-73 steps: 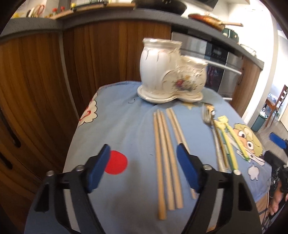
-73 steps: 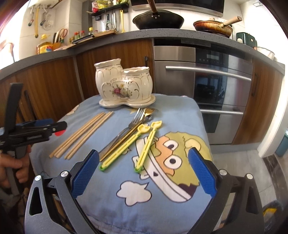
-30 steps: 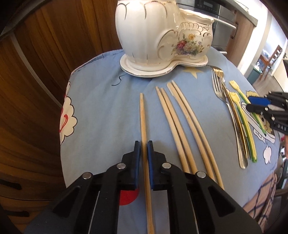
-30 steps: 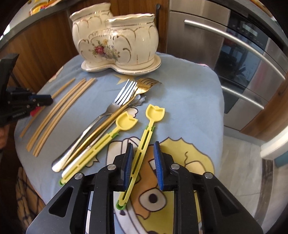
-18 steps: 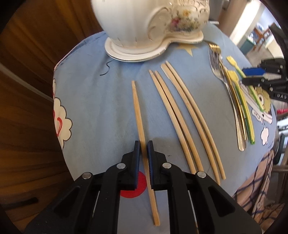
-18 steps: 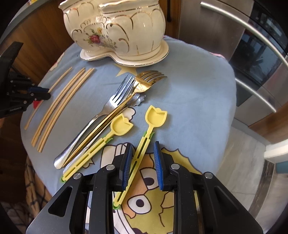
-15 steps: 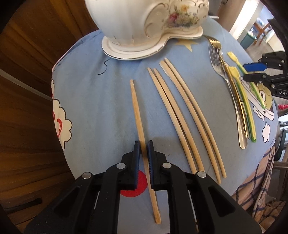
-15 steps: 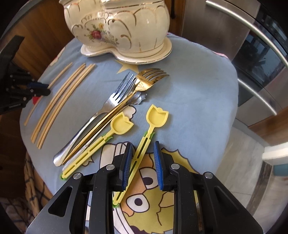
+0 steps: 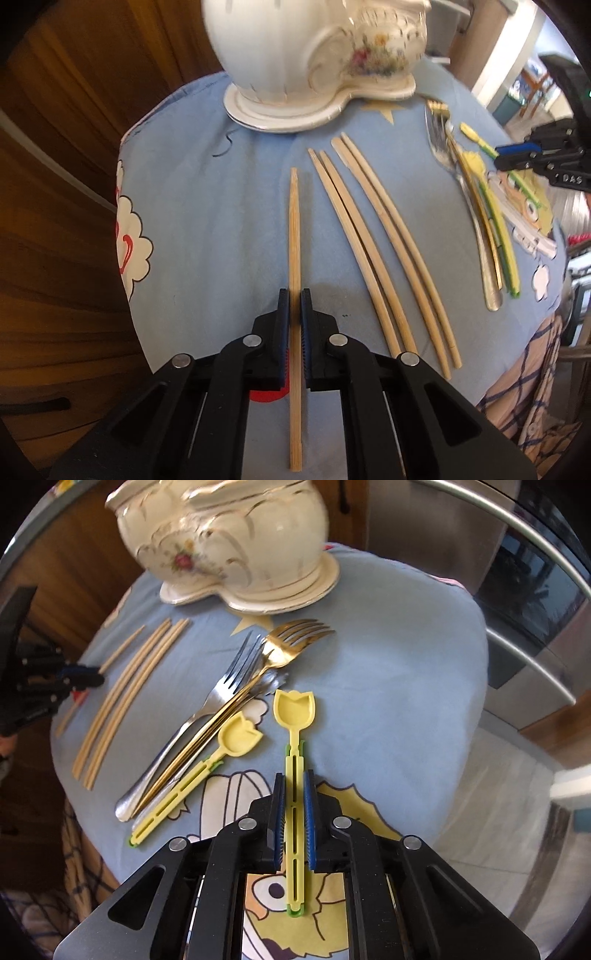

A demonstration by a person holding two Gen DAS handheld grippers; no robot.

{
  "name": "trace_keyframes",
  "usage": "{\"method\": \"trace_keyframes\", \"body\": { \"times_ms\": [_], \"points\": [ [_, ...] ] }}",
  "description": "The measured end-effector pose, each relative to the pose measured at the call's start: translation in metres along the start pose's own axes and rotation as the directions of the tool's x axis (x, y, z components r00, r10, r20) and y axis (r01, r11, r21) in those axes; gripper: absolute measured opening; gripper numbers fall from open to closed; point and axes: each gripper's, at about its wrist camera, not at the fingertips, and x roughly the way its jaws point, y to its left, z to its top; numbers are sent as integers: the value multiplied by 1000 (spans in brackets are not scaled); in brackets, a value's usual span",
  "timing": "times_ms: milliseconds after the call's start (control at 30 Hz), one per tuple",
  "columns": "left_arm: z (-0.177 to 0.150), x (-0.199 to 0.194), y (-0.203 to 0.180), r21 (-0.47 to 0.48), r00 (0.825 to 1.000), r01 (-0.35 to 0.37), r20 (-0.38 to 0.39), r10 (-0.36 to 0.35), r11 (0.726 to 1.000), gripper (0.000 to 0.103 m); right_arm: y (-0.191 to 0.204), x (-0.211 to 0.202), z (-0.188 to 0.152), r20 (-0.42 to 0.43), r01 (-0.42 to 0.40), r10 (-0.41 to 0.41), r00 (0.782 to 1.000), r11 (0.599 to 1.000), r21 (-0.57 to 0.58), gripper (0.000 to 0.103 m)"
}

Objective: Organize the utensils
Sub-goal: 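Lift both items into the ceramic pots and open both tools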

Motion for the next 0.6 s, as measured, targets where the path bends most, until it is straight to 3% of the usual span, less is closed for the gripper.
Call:
{"method": "trace_keyframes", "body": {
  "times_ms": [133,300,433,533,600],
  "points": [
    [-6,-14,11,-56,995,50,94,-45,997,6,-10,-13,0,78,-45,41,996,998,47,10],
    [-6,-49,24,-116,965,81,258,-49,990,6,-18,-41,5,222,-96,74,972,991,89,11],
    [-5,-84,34,-134,891,148,448,-73,980,6,-19,-68,6,348,-139,97,932,985,99,11],
    [3,-102,32,-145,831,171,552,-64,974,6,-13,-90,18,458,-181,118,881,979,95,11],
    [11,-113,35,-152,803,185,594,-60,971,6,-13,-100,25,515,-188,115,850,978,92,11]
  ]
}}
